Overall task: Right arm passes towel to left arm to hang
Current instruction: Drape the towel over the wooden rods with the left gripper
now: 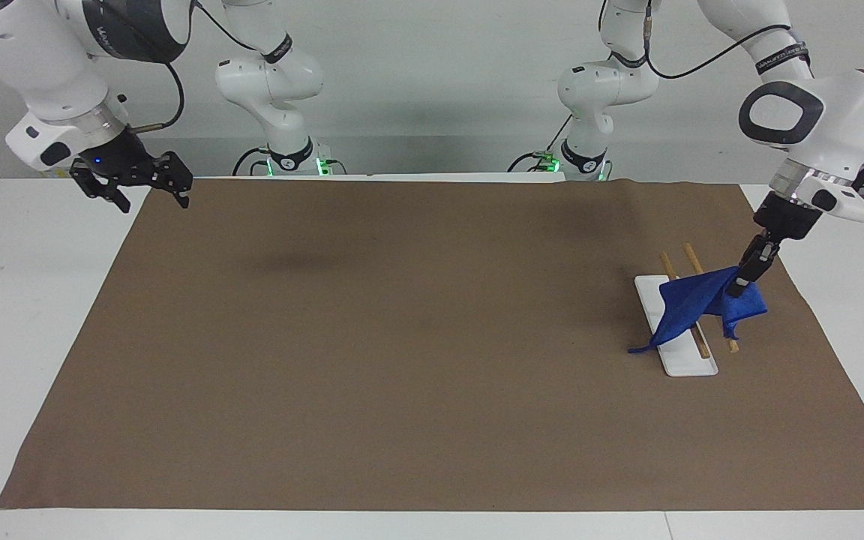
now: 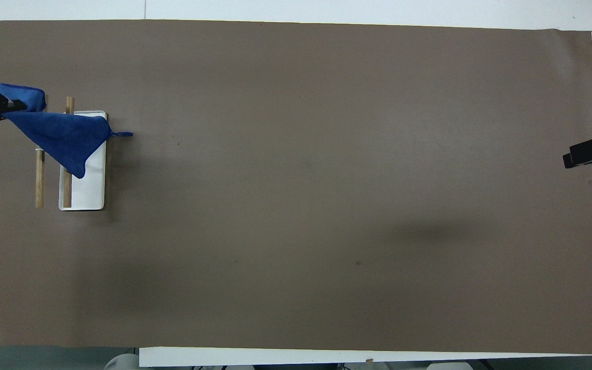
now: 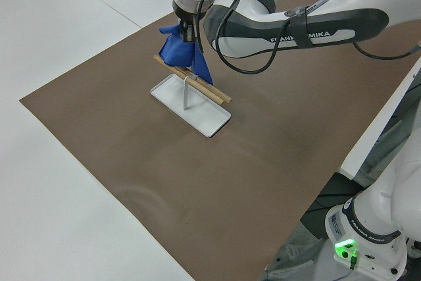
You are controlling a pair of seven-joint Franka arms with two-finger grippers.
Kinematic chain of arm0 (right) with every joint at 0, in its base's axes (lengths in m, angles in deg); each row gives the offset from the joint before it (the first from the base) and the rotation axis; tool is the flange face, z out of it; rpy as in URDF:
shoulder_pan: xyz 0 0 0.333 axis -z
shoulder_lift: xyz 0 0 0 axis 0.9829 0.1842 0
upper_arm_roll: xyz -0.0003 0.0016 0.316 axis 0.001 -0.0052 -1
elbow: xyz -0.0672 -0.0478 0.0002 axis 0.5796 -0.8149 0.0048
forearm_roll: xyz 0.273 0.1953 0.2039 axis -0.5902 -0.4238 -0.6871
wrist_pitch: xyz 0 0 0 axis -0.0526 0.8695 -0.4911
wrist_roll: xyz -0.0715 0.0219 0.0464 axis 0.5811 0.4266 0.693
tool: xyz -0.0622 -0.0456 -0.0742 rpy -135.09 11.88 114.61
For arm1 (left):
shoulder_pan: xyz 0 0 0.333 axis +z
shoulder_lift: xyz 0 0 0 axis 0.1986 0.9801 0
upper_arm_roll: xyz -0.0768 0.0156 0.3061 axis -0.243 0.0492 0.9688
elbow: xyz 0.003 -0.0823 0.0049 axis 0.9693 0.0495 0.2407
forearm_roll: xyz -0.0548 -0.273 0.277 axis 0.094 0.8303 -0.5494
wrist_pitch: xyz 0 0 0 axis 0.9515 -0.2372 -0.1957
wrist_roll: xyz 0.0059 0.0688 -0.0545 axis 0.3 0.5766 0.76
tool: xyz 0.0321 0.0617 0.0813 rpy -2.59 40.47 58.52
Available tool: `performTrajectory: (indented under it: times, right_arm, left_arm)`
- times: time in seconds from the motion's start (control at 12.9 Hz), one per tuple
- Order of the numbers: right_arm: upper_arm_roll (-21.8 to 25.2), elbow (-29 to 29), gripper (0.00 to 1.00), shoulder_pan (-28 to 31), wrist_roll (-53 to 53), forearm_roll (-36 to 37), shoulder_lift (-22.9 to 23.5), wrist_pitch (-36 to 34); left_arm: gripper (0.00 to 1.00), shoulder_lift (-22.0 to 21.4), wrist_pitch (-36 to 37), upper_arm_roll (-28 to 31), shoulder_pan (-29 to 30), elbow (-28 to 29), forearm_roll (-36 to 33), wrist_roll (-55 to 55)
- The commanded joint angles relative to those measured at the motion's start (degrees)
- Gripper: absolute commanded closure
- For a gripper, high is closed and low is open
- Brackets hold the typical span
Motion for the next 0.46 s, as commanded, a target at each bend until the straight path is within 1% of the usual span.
performTrajectory:
  times: [0.0, 0.08, 0.23, 0.39]
  right_arm:
    - [-0.4, -1.2, 0.01, 0.5, -0.8, 0.5, 0.6, -1.2]
    - [-0.4, -1.2, 0.01, 0.5, -0.8, 0.5, 0.6, -1.2]
    - [-0.3, -1.2, 0.01, 0.5, -0.8, 0.5, 0.5, -1.3]
    - [-0.3, -1.2, 0.01, 0.5, -0.8, 0.5, 0.5, -1.3]
  left_arm:
    - [1.0, 1.9, 2.5, -0.3, 0.8, -4.0, -0.8, 7.4]
    - [1.0, 2.0, 3.1, -0.3, 0.8, -4.3, -1.0, 10.9]
    - [1.0, 2.1, 3.3, -0.3, 0.9, -4.4, -1.9, 23.0]
    - [1.0, 2.1, 3.3, -0.3, 2.0, -4.3, -2.3, 30.4]
